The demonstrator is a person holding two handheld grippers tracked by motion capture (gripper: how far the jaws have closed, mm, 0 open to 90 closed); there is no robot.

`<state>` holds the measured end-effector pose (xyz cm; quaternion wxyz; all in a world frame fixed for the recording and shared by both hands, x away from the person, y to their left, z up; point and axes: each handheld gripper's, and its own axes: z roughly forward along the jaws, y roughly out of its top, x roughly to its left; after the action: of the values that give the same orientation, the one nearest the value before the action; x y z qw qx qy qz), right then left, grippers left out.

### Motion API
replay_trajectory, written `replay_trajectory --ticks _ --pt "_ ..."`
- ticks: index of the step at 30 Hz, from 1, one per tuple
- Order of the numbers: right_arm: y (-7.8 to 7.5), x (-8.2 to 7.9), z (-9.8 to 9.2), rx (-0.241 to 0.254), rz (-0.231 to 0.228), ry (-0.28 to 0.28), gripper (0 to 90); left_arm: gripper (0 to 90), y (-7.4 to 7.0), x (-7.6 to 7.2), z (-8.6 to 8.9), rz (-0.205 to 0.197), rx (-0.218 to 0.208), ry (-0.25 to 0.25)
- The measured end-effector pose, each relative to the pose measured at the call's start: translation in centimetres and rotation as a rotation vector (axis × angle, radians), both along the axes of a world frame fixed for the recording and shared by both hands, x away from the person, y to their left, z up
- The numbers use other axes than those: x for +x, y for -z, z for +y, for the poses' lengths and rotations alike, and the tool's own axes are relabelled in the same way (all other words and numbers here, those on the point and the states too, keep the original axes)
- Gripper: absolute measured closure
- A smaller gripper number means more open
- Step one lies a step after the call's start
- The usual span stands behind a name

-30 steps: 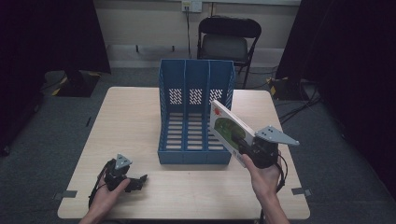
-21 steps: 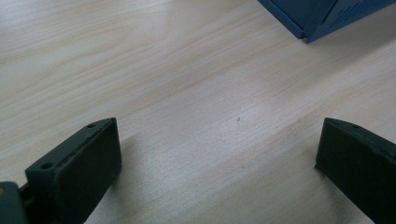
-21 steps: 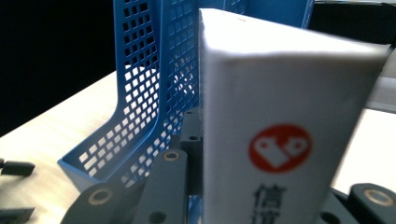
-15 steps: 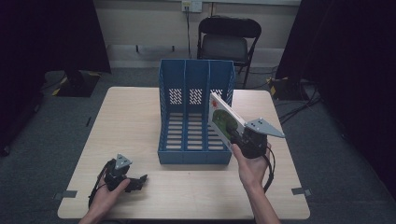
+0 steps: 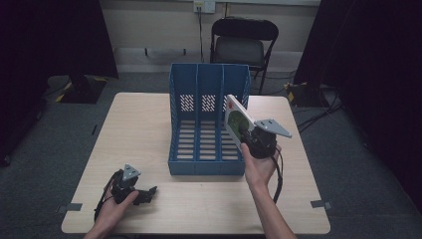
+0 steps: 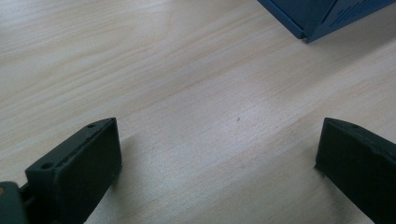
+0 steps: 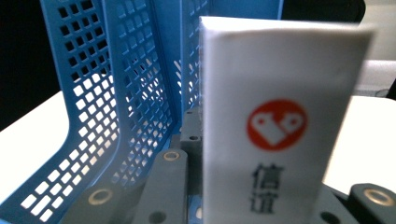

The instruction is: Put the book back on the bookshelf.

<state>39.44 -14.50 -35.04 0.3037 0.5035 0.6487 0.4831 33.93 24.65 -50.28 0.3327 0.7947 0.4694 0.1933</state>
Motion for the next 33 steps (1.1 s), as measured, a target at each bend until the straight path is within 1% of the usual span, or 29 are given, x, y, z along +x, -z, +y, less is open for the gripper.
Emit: replay_trajectory --ticks 1,6,8,9,11,13,17,19,22,25,27,28,29,33 --pt "0.1 0.3 0.2 0.001 0.007 0.005 76.5 0.0 0.0 0.0 0.0 -0.002 0.003 0.001" --pt "0.8 1.8 1.2 -0.019 0.015 0.015 76.5 0.0 0.0 0.0 0.0 -0.002 0.004 0.001" --pt "1.2 2.5 1.4 -0.015 0.03 0.021 76.5 0.0 0.0 0.0 0.0 0.001 -0.002 -0.001" --pt "1.4 2.8 1.5 -0.017 0.037 0.024 76.5 0.0 0.0 0.0 0.0 -0.003 0.005 0.002" --pt "1.7 3.3 1.8 -0.039 0.044 0.037 76.5 0.0 0.0 0.0 0.0 -0.002 0.003 0.002" --pt "2.2 3.9 2.0 -0.049 0.046 0.038 76.5 0.0 0.0 0.0 0.0 -0.002 0.002 0.001" --pt "3.0 4.3 2.3 -0.049 0.066 0.042 76.5 0.0 0.0 0.0 0.0 -0.003 0.004 0.002" --pt "3.5 4.6 2.4 -0.064 0.074 0.044 76.5 0.0 0.0 0.0 0.0 -0.003 0.003 0.002" --pt "4.1 5.0 2.3 -0.052 0.095 0.055 76.5 0.0 0.0 0.0 0.0 -0.001 0.006 0.003" --pt "4.3 5.1 2.5 -0.07 0.103 0.052 76.5 0.0 0.0 0.0 0.0 -0.001 0.006 0.003" --pt "4.4 5.2 2.6 -0.08 0.111 0.039 76.4 0.0 0.0 0.0 0.0 0.001 0.002 0.001" --pt "4.5 5.2 2.7 -0.089 0.115 0.039 76.4 0.0 0.0 0.0 0.0 -0.002 0.008 0.004" --pt "4.6 5.2 2.7 -0.094 0.119 0.037 76.4 0.1 0.0 -0.1 0.0 0.002 0.003 0.002" --pt "4.9 5.2 2.4 -0.092 0.139 0.031 76.4 0.1 0.0 -0.1 0.0 0.002 0.002 0.001"
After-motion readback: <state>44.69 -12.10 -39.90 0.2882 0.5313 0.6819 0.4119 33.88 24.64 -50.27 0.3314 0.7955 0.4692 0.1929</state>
